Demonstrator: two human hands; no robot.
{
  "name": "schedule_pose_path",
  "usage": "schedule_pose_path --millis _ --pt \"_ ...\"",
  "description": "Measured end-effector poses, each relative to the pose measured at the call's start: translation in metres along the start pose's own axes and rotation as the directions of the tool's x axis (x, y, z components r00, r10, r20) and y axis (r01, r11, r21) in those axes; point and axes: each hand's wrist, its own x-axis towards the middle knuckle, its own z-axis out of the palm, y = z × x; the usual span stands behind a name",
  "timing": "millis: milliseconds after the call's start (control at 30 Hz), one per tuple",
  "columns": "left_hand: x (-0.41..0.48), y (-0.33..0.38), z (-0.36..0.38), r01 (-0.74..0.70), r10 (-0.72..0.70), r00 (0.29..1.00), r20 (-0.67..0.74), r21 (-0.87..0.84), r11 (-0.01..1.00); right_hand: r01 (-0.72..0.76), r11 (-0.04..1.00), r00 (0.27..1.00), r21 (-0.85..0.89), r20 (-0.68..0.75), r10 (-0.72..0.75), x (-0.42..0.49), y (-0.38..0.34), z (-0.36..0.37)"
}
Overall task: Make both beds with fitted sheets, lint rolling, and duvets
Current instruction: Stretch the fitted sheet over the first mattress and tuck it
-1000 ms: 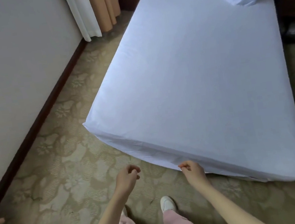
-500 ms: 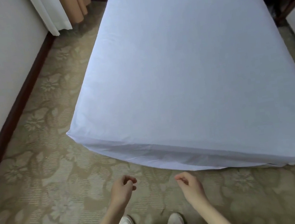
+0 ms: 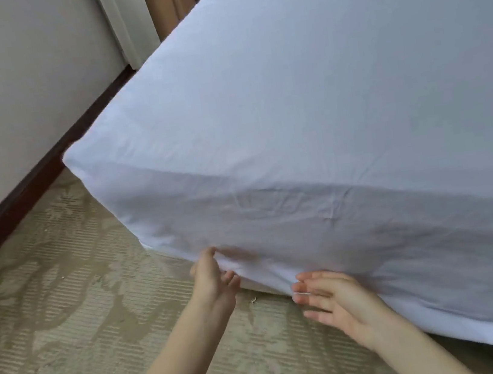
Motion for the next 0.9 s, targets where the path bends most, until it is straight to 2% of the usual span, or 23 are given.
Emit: schedule_pose_path --millis 133,233,267,333,433,500,600,667,800,900 --pt "0.066 -0.001 -0.002 -0.025 0.029 0.998 -0.055 0.07 0.997 -0.224 0.975 0.967 0.01 0.123 0.221 0.052 0.023 0.0" --pt "0.064 -0.007 -0.01 0.016 -0.012 0.995 -0.102 0.038 0.999 -0.3 0.954 0.954 0.029 0.019 0.299 0.059 0.033 -0.003" --pt "0.056 -0.01 -0.014 0.05 -0.048 0.996 -0.075 0.028 0.998 -0.309 0.95 0.95 0.053 -0.023 0.311 0.056 0.037 -0.005" --pt "0.048 -0.013 -0.024 0.077 -0.077 0.995 0.055 0.0 0.997 -0.268 0.953 0.956 0.143 -0.079 0.281 0.052 0.042 -0.007" --pt "0.052 -0.006 -0.032 0.029 -0.032 0.989 0.145 0.026 0.999 -0.061 0.937 0.978 0.345 -0.167 0.125 0.057 0.047 -0.011" --pt "0.054 0.0 -0.029 -0.016 0.007 0.992 0.129 0.065 0.998 0.055 0.876 0.973 0.479 -0.224 0.061 0.057 0.047 -0.01" --pt "0.048 -0.002 -0.025 -0.011 0.0 0.998 0.069 0.161 0.987 0.137 0.803 0.971 0.58 -0.241 0.008 0.049 0.049 -0.001" --pt "0.046 -0.009 -0.026 0.003 -0.005 1.0 0.011 0.232 0.973 0.14 0.827 0.966 0.544 -0.258 0.007 0.047 0.054 0.003" --pt "0.055 -0.013 -0.027 -0.082 0.097 0.995 -0.035 0.304 0.949 0.109 0.939 0.93 0.327 -0.367 0.02 0.047 0.058 0.003" --pt "0.06 -0.015 -0.031 -0.091 0.121 0.99 -0.068 0.345 0.934 0.094 0.957 0.926 0.276 -0.376 0.018 0.042 0.055 0.008"
